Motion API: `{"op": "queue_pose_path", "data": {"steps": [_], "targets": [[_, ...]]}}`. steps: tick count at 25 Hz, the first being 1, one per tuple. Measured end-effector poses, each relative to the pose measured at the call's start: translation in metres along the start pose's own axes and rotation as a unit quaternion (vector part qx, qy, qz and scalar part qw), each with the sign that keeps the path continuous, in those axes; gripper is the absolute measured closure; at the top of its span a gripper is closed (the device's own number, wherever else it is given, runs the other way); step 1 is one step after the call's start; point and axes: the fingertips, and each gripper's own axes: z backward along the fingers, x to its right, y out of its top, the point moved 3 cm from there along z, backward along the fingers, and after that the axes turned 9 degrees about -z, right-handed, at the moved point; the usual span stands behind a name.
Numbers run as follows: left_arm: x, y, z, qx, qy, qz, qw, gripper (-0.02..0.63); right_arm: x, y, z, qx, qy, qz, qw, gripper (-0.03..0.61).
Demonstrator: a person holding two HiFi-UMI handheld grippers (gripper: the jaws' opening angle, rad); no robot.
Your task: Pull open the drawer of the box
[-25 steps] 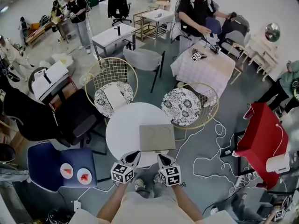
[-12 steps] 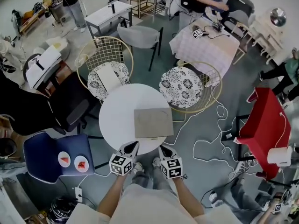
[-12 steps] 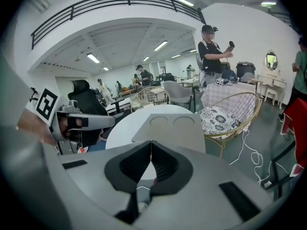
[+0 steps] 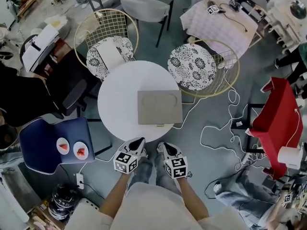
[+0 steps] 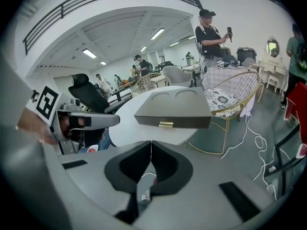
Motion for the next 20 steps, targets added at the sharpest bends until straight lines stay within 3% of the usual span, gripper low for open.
{"op": "queue_pose_path", "data": {"steps": [9,20], "targets": [[-0.007,-0.027,-0.008,-0.016,0.008,0.011,0.9998,0.603,-0.001,-0.036,-0.008,-0.033,0.009,-0.009,0.999,0.561],[-0.061,0.022,-0.053,0.008,0.020,-0.044,0.9988,0.603,0.002,-0.035,-0.015,-0.038,0.012,-0.012,0.999,0.561]]}}
